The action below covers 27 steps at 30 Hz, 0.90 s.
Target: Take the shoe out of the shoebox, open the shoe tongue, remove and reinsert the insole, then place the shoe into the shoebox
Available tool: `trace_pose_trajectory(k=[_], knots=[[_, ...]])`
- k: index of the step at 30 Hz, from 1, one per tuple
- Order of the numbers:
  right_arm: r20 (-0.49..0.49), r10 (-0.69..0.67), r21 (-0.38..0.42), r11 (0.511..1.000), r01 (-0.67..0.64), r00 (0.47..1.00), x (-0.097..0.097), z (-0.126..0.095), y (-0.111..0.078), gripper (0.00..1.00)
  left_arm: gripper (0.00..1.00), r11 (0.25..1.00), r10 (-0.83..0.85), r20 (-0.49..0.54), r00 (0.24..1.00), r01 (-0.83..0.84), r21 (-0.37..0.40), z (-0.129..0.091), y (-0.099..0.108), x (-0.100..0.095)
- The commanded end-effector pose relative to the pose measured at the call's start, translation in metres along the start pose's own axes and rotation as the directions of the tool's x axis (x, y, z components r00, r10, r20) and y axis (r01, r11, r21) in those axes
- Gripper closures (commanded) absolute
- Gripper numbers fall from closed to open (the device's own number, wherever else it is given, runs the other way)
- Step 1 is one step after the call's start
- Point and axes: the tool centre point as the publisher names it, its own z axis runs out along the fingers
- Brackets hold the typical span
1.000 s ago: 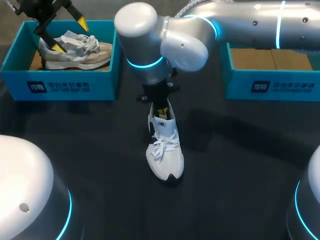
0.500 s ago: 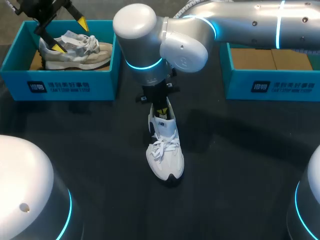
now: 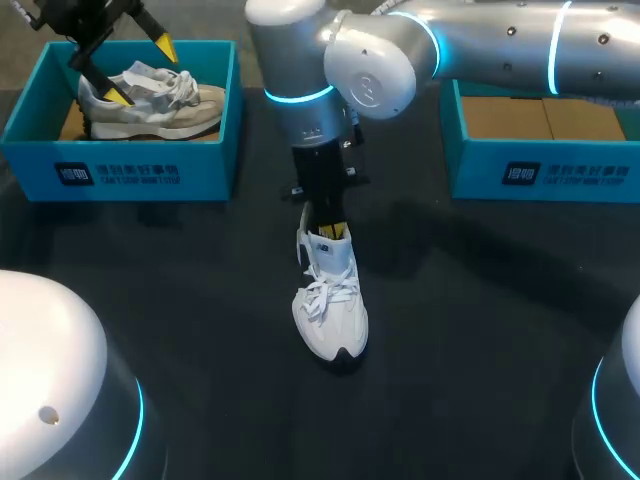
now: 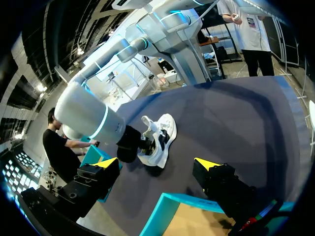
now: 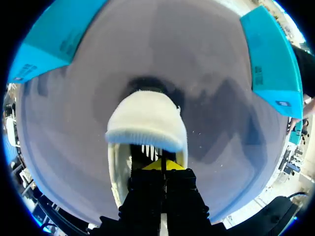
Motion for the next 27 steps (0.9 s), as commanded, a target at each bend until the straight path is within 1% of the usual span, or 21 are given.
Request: trace_pose_trajectory(k=[1, 8, 9, 13, 16, 23, 27], knots=[[-0.011, 0.009, 0.083, 0.997, -0.008, 1.0, 0.0, 0.008, 0.004, 1.0, 0.0, 1.0, 0.0, -0.003, 1.0, 0.0, -0.002, 0.0, -0.001, 0.0], [-0.027, 0.013, 0.086, 0.996, -0.011, 1.0, -0.008, -0.004, -0.013, 1.0, 0.0, 1.0, 0.0, -0.003, 1.0, 0.0, -0.002, 0.0, -0.001, 0.0], [-0.037, 0.013, 0.076, 0.997, -0.01, 0.999, -0.009, -0.007, -0.015, 1.0, 0.0, 1.0, 0.0, -0.003, 1.0, 0.0, -0.002, 0.0, -0.001, 0.0], [-0.057, 0.013, 0.081, 0.997, -0.008, 0.998, -0.011, -0.013, -0.025, 1.0, 0.0, 1.0, 0.0, -0.003, 1.0, 0.0, -0.002, 0.0, -0.001, 0.0], [-0.056, 0.017, 0.086, 0.996, -0.012, 0.998, -0.011, -0.015, -0.031, 1.0, 0.0, 1.0, 0.0, -0.003, 1.0, 0.0, -0.002, 0.0, -0.001, 0.0], [-0.06, 0.01, 0.106, 0.994, -0.004, 0.998, -0.01, -0.014, -0.037, 1.0, 0.0, 1.0, 0.0, -0.003, 1.0, 0.0, -0.002, 0.0, -0.001, 0.0], [-0.063, 0.004, 0.101, 0.995, 0.002, 0.998, -0.008, -0.018, -0.039, 1.0, 0.0, 1.0, 0.0, -0.003, 1.0, 0.0, -0.002, 0.0, -0.001, 0.0]])
